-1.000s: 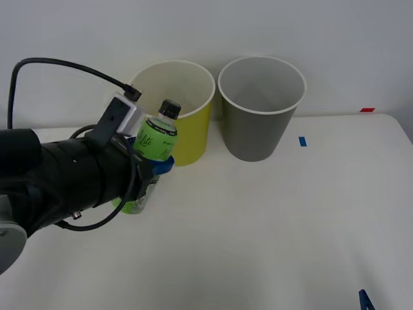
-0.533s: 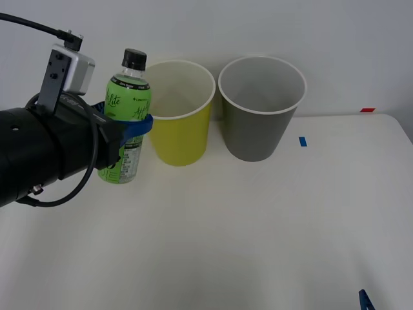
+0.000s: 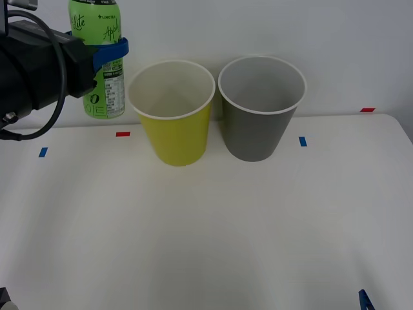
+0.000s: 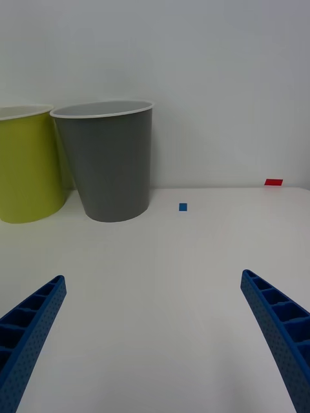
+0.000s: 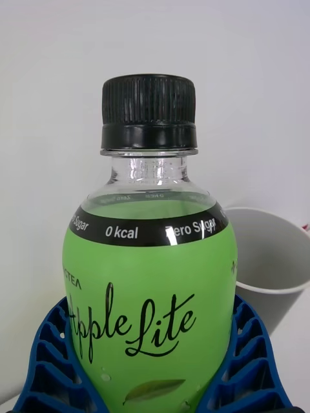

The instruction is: Put cans in the gray bin and PET bottles in the light green bin.

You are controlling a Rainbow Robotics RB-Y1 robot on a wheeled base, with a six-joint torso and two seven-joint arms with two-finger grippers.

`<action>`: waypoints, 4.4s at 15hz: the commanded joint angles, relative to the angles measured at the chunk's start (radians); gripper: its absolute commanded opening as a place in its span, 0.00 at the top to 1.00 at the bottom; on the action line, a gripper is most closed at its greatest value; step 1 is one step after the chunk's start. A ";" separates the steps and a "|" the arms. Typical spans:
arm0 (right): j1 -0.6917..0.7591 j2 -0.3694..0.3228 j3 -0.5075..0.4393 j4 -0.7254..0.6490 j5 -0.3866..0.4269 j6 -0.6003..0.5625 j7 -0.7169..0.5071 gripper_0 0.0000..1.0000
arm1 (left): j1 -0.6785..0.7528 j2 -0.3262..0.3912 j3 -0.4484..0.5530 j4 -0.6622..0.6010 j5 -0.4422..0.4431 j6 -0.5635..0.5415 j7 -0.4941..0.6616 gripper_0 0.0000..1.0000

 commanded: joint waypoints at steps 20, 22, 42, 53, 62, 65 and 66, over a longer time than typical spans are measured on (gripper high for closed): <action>0.000 0.000 0.000 0.000 0.000 0.000 0.000 0.06 | -0.157 -0.007 -0.389 0.567 -0.279 -0.699 0.000 1.00; 0.000 0.000 0.000 0.000 0.000 0.000 0.000 0.06 | -0.155 -0.011 -0.415 0.587 -0.292 -0.751 0.002 1.00; 0.000 0.000 0.000 0.000 0.000 0.000 0.000 0.06 | -0.155 0.002 -0.461 0.662 -0.297 -0.878 0.050 0.00; 0.000 0.000 0.000 0.000 0.000 0.000 0.000 0.06 | -0.152 0.045 -0.430 0.517 -0.277 -0.691 0.080 0.00; 0.000 0.000 0.000 0.000 0.000 0.000 0.000 0.06 | 0.208 0.036 -0.234 0.150 -0.286 -0.562 0.045 0.00; 0.000 0.000 0.000 0.000 0.000 0.000 0.000 0.06 | 0.376 0.036 -0.172 0.026 -0.280 -0.562 0.043 0.00; 0.000 0.000 0.000 0.000 0.000 0.000 0.000 0.06 | 0.449 0.036 -0.146 -0.025 -0.280 -0.564 0.043 0.00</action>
